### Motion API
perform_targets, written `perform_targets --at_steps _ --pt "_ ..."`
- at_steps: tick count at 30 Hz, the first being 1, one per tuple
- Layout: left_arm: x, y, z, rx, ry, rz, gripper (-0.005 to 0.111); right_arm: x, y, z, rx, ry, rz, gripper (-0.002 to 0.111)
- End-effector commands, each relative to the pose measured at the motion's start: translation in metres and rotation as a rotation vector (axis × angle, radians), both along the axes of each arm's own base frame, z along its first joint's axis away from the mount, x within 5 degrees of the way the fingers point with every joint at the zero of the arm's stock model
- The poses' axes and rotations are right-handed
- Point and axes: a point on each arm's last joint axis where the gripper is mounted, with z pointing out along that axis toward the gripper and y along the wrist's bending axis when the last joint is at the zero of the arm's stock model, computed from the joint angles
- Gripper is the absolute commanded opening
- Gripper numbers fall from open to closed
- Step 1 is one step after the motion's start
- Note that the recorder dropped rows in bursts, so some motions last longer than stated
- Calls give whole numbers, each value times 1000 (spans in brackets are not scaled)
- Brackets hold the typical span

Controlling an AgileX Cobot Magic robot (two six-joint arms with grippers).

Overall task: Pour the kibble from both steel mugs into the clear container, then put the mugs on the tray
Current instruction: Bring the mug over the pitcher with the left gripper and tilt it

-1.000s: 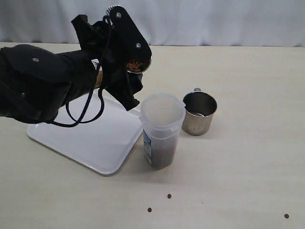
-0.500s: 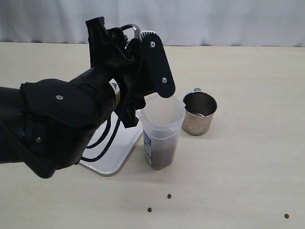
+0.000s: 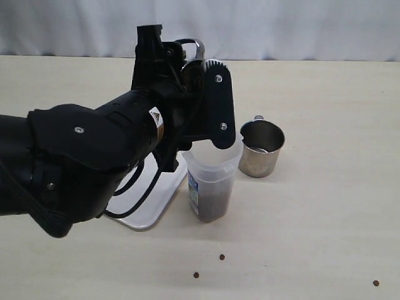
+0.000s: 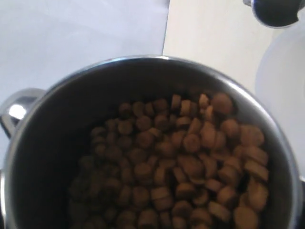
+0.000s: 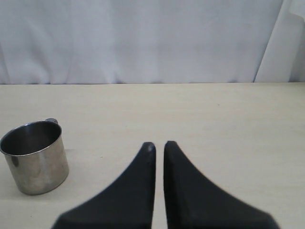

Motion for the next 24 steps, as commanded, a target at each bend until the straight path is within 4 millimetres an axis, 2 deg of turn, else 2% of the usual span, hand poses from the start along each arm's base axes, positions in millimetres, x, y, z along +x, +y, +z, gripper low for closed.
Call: perform_targets --at_steps 1,7,13,24 --pt "-1 -3 6 23 -51 -51 0 0 0 -1 1 -1 -7 5" --pt "0 -5 9 49 -94 -98 0 0 0 -1 1 -1 -7 5" --pt "2 -9 -4 109 -84 -108 0 0 0 -1 1 -1 -7 5" --pt "3 -8 -4 191 -114 -127 0 0 0 -1 1 -1 -7 5"
